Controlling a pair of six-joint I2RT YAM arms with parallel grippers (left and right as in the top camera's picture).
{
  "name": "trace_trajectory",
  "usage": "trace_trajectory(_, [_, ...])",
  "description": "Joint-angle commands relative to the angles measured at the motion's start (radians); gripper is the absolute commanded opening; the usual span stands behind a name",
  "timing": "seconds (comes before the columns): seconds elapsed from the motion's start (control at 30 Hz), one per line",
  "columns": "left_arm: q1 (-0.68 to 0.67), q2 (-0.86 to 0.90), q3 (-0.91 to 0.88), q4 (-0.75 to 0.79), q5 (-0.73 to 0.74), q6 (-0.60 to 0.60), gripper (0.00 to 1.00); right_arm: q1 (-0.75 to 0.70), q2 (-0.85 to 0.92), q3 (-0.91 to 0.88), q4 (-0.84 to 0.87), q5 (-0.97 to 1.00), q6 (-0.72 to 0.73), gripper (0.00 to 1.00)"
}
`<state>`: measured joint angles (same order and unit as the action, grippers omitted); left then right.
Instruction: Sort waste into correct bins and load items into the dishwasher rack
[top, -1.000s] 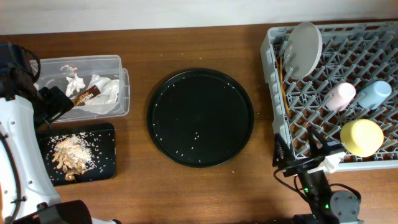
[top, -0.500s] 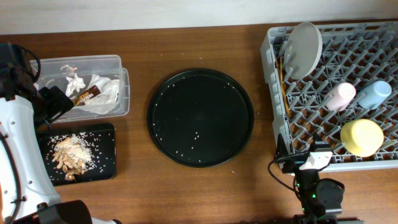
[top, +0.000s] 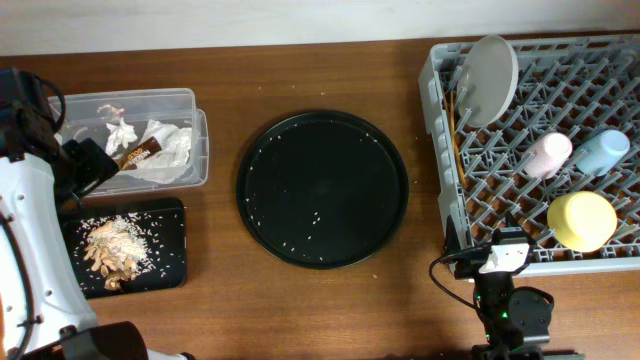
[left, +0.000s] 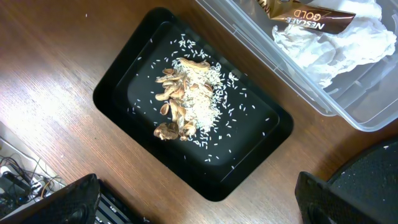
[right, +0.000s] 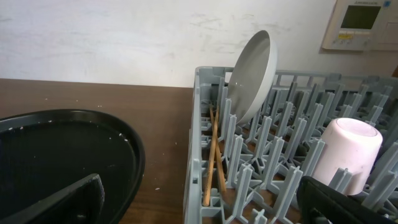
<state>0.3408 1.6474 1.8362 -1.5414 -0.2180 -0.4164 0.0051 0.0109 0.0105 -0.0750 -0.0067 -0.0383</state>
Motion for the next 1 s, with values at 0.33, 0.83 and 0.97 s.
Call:
trace_trajectory(0.33, [0.002,-0.037,0.0,-0.12,0.068,-0.006,1.0,-0.006,-0.008,-0.005,-0.007,0.016,-0.006,0.98])
trace_trajectory(0.83, [-0.362,-0.911,-1.035,0.826,0.345,0.143,0.99,-0.006,-0.008,-0.005,-0.007,0.016,-0.006,0.98])
trace_trajectory(0.97, [-0.361,-1.113,-1.336,1.122,0.351,0.209,1.0,-0.006,-0.008,-0.005,-0.007,0.016,-0.006,0.98])
